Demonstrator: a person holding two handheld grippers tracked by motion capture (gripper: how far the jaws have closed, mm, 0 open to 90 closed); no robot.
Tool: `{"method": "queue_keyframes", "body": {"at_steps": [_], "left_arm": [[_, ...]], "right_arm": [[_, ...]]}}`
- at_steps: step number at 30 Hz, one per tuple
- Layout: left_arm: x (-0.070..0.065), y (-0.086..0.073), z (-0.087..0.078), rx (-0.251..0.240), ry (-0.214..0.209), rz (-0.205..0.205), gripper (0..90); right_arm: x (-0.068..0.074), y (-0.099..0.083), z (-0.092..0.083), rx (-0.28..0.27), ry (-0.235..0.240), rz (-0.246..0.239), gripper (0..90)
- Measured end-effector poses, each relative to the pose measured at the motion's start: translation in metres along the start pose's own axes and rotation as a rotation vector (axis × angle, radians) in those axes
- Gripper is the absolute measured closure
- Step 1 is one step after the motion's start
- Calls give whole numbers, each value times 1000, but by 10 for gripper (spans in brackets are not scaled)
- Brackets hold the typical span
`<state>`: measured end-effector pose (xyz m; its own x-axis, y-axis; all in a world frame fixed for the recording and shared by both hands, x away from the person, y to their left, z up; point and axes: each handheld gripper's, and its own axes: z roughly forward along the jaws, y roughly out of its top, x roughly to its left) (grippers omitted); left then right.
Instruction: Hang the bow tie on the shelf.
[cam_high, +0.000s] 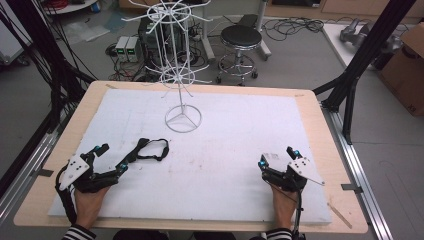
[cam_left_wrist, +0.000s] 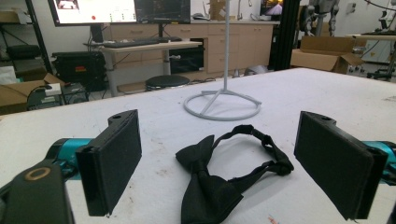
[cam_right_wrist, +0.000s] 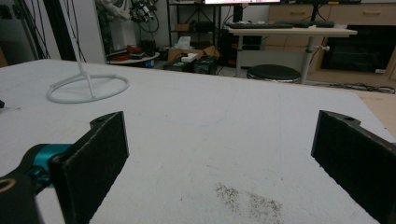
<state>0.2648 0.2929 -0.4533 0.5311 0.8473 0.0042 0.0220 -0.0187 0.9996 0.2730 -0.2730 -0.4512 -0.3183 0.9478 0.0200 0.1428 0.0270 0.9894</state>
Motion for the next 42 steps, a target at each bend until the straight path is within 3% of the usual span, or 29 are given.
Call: {"method": "queue_keyframes", "body": {"at_steps": [16, 23, 39, 42], "left_arm": [[0, 0, 0, 1, 9, 0, 151], [-1, 0, -1, -7, 36, 2, 150], [1, 2, 5, 53, 34, -24, 150], [1, 6, 8, 121, 38, -13, 150]], "right_arm": [[0, 0, 0, 5, 3, 2, 28], [1, 0, 0, 8, 6, -4, 28], [0, 0, 1, 7, 6, -2, 28], [0, 0, 0, 6, 7, -1, 28]]}}
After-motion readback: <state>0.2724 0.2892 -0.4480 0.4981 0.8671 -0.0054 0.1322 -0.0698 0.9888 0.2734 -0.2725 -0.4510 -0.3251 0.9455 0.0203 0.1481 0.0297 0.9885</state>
